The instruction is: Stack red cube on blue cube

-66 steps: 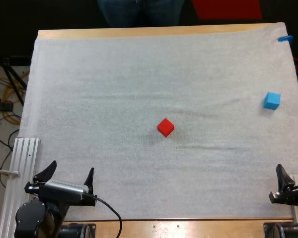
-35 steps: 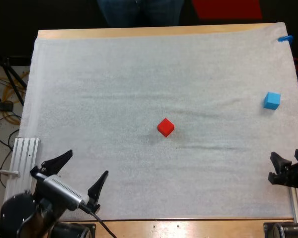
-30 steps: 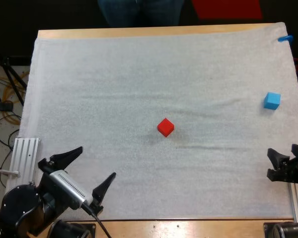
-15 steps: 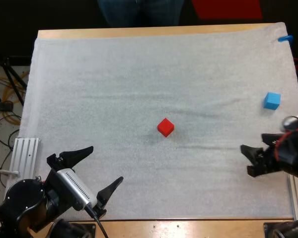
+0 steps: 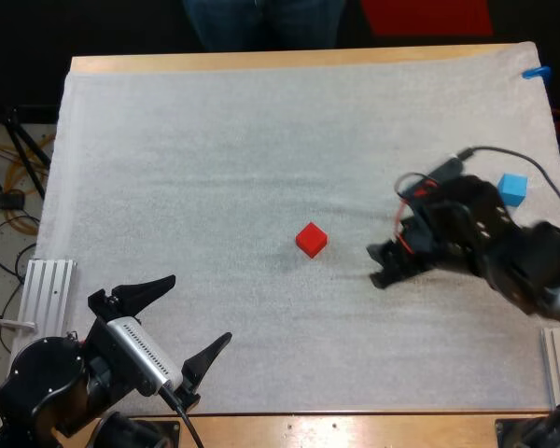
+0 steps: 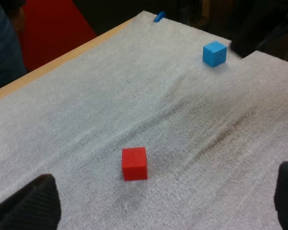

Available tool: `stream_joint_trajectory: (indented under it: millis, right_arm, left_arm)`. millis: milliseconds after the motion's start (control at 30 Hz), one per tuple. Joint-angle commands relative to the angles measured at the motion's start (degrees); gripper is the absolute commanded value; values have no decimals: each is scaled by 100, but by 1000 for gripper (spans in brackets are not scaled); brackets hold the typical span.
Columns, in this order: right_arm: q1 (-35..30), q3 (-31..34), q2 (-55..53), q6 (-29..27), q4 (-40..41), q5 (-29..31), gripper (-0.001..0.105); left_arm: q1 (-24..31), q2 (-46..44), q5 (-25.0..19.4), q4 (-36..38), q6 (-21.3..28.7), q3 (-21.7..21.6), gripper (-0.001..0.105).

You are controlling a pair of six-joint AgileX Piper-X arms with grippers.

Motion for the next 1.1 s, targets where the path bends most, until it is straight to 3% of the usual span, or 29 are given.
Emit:
stream_joint_trajectory:
  millis: [0,333,633,1067]
  right_arm:
    - [4,-131,198,-159,-99,26,59]
    - [4,-932,1703,-889,-487,26,59]
    - [4,-1563,2896,-961,-516,-58,59]
    - [429,-1642,3885,-953,-540,-282,59]
  left_arm:
    - [-12,12,39,-55,-33,-52,87]
    - [-12,12,39,-55,-33,-52,87]
    - [-12,12,39,-55,-33,-52,87]
    - [-12,12,39,-55,-33,-52,87]
